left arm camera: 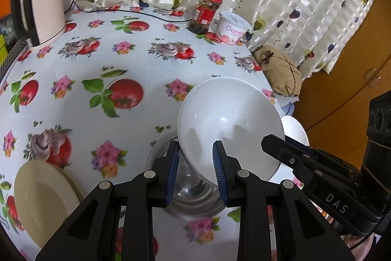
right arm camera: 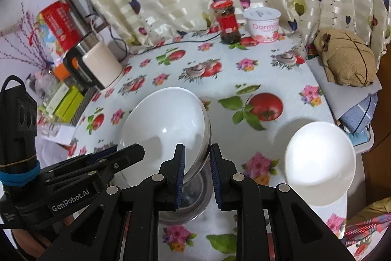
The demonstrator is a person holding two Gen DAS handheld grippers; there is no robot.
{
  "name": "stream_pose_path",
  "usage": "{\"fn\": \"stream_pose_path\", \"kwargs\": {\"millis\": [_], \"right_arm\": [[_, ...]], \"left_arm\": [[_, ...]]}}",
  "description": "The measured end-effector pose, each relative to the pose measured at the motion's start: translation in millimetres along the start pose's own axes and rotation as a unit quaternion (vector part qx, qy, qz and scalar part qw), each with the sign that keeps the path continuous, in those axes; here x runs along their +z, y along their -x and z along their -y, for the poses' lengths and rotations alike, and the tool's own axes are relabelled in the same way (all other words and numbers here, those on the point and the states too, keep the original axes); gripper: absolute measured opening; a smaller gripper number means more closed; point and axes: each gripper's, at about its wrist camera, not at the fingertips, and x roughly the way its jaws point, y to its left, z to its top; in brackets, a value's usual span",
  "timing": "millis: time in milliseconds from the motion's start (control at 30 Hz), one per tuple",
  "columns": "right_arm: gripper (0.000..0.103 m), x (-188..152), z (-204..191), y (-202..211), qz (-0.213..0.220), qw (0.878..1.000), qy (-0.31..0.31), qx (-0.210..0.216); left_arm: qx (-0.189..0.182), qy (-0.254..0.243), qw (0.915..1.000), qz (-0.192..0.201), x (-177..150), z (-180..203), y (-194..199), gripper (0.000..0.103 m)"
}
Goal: Organize plates and bowls
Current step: 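Lift the white bowl with both grippers and carry it over the steel bowl, then lower the white bowl into the steel bowl with both grippers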
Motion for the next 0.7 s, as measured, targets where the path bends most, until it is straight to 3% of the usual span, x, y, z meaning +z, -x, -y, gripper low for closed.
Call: {"fn": "stream_pose_path", "kwargs": {"millis": [700], "right_arm": [[0.02, -31, -14, -28, -0.057, 0.998, 0.009, 0.01]], "left_arm": [[0.018, 0.019, 0.9986, -0.045, -27, -21, -15, 0.03]]}}
